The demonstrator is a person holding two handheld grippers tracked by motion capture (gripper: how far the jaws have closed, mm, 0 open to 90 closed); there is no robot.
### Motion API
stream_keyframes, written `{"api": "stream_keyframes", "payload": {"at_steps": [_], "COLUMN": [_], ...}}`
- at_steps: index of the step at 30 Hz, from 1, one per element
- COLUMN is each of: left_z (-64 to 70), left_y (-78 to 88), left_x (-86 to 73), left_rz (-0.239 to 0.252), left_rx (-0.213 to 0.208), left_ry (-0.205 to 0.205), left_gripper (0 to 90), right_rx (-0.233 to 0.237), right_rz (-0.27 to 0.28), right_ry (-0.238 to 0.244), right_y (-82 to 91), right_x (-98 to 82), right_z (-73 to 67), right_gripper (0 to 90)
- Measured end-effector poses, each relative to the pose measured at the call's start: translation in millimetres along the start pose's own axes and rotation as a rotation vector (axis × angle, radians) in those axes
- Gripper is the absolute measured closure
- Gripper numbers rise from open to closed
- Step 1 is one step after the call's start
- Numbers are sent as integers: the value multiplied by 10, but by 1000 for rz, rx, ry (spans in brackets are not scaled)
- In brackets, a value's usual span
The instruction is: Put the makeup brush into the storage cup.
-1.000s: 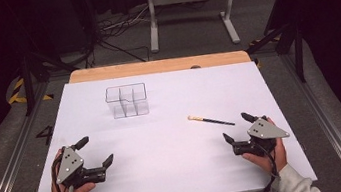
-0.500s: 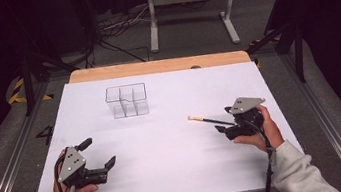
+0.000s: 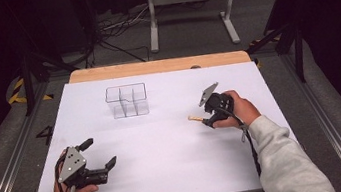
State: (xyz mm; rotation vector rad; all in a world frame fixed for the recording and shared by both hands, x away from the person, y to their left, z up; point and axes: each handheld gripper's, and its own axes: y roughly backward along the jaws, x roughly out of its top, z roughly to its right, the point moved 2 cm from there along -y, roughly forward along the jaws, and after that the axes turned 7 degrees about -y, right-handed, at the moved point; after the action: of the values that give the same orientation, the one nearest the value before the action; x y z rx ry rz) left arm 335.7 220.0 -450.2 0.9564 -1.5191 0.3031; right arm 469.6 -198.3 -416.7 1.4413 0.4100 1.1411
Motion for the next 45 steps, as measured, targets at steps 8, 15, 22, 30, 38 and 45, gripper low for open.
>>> {"api": "stream_keyframes", "payload": {"at_steps": [8, 15, 22, 30, 38, 45], "left_z": [12, 12, -7, -10, -24, -58], "left_y": [-20, -24, -21, -15, 15, 39], "left_x": [-5, -8, -19, -20, -5, 16], "left_rz": [-10, -12, -1, -2, 39, 43], "left_rx": [-7, -19, -32, -32, -36, -33], "left_ry": [-9, -2, 18, 22, 38, 47], "left_gripper": [55, 61, 66, 72, 71, 74], "right_rx": [49, 109, 160, 145, 133, 54], "right_rz": [-128, -212, -236, -223, -2, 362], "right_ry": [1, -30, -2, 26, -92, -206], "right_y": [-196, -341, -346, -317, -95, 301], "right_x": [159, 184, 206, 179, 14, -79], "right_z": [105, 162, 125, 82, 183, 195], "right_gripper": [416, 570, 808, 843, 844, 844]}}
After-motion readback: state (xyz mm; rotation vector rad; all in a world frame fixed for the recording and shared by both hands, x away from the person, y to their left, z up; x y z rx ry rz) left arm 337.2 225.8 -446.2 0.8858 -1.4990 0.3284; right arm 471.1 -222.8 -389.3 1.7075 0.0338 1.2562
